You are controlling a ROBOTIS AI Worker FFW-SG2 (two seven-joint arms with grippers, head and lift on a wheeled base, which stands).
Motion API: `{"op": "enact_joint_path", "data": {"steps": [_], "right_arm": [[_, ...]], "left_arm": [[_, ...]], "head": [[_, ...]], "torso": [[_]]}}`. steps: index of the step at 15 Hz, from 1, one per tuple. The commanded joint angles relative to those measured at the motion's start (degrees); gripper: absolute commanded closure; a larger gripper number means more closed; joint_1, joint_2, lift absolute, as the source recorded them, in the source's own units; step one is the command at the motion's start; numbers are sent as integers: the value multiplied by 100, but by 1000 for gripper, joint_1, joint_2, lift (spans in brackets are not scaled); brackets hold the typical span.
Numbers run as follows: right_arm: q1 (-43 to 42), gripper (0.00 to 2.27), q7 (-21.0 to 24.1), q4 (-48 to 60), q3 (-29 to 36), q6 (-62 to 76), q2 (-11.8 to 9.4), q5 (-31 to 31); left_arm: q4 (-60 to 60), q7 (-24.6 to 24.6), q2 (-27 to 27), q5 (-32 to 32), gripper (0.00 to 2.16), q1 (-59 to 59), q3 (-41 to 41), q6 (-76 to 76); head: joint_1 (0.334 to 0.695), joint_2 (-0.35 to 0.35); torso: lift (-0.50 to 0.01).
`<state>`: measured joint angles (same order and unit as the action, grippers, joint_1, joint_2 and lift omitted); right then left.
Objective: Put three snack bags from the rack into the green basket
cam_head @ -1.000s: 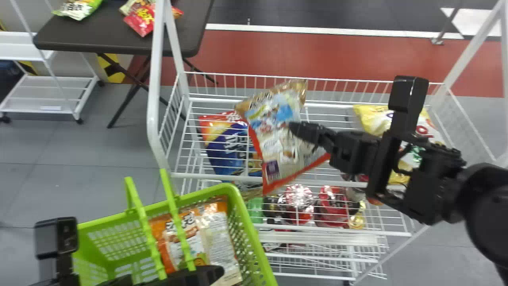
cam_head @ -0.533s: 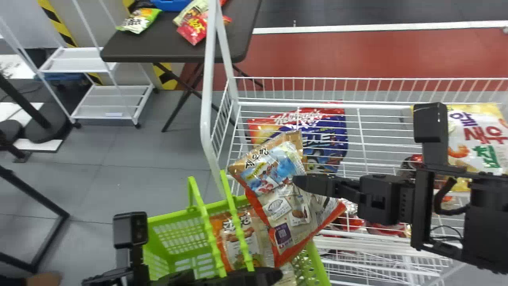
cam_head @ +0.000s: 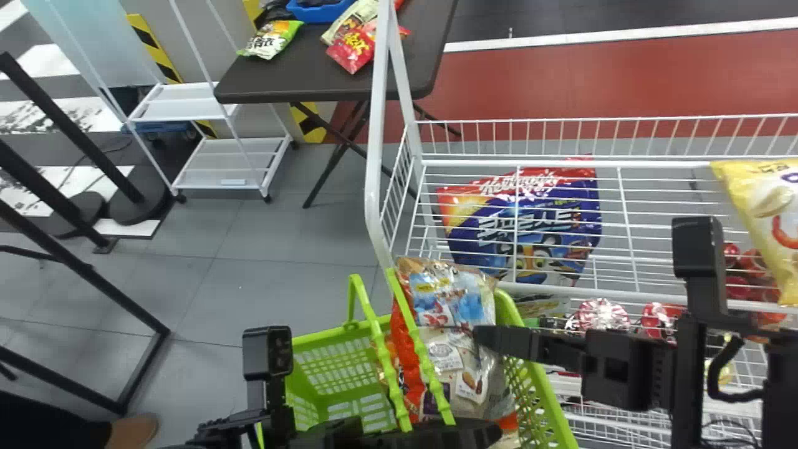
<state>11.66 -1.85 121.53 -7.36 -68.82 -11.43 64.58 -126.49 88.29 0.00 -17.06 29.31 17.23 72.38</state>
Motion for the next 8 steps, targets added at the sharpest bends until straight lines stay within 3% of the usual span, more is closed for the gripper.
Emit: {"op": "enact_joint_path", "data": {"steps": [1, 5, 6, 8], "right_arm": [[29, 2246, 35, -95, -55, -251, -8, -7], [82, 2020, 9, -288, -108, -796, -17, 90], [108, 1609, -26, -323, -108, -813, -17, 107], [161, -1, -105, -359, 15, -725, -17, 222]], "left_arm": [[-7, -5, -15, -25, 2148, -4, 18, 0], [-7, -5, -15, -43, 2148, -4, 35, 0], [-7, 4, -15, -43, 2148, -4, 44, 0], [-16, 4, -15, -43, 2148, 5, 62, 0]], "head": [[695, 271], [695, 304], [695, 312], [695, 324]], "torso": [[0], [0], [0], [0]]}}
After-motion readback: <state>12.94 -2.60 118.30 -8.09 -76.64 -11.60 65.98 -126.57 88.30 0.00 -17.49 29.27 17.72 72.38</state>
